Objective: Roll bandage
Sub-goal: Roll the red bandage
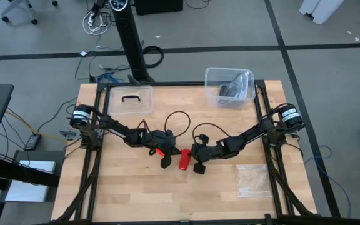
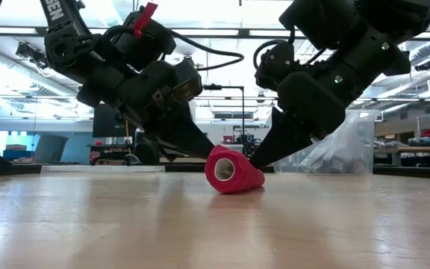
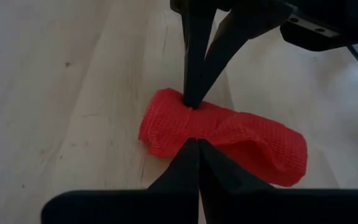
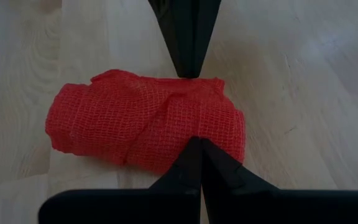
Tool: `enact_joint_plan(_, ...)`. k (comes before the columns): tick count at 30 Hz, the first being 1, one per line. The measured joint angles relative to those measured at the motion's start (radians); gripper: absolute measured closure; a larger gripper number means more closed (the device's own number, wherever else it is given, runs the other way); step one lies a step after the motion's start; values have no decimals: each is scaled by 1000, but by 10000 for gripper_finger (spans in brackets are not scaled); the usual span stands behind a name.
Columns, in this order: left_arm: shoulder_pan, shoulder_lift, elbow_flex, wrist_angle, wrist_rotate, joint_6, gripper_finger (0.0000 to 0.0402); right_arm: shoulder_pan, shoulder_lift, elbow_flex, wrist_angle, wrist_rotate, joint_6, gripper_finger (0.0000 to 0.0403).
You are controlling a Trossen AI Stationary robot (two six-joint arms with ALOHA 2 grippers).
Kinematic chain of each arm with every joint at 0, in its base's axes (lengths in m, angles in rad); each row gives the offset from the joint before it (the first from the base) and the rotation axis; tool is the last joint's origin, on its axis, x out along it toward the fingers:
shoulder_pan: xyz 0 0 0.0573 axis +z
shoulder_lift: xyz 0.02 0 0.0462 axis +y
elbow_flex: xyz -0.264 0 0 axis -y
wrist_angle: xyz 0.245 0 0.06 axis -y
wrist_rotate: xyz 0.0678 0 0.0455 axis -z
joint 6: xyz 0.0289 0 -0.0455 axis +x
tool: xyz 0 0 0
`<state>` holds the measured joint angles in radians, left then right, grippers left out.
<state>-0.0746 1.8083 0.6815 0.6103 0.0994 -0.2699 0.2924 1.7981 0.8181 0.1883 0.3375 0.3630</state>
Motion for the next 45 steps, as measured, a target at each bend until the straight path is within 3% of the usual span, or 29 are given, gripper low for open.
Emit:
enact_joint_plan(20, -28, 83, 1, 51, -2, -2, 401, 0, 0, 0, 6, -1, 0, 399)
enact_joint_plan(23, -21, 49, 0, -13, -21, -1, 401, 0, 0, 0, 6, -1, 0, 401)
enact_joint_plan(27, 1, -46, 0, -186, -143, 8, 401, 0, 0, 0, 3, -1, 0, 399)
enact_joint_plan(29, 9, -89, -4, -212, -157, 8, 401, 0, 0, 0, 2, -2, 0, 399)
enact_joint_plan(35, -20, -107, -29, 92, -33, -47, 401, 0, 0, 0, 0, -2, 0, 401)
enact_joint_plan(45, -59, 42, -23, 132, -75, -82, 401, 0, 0, 1, -2, -10, 0, 401)
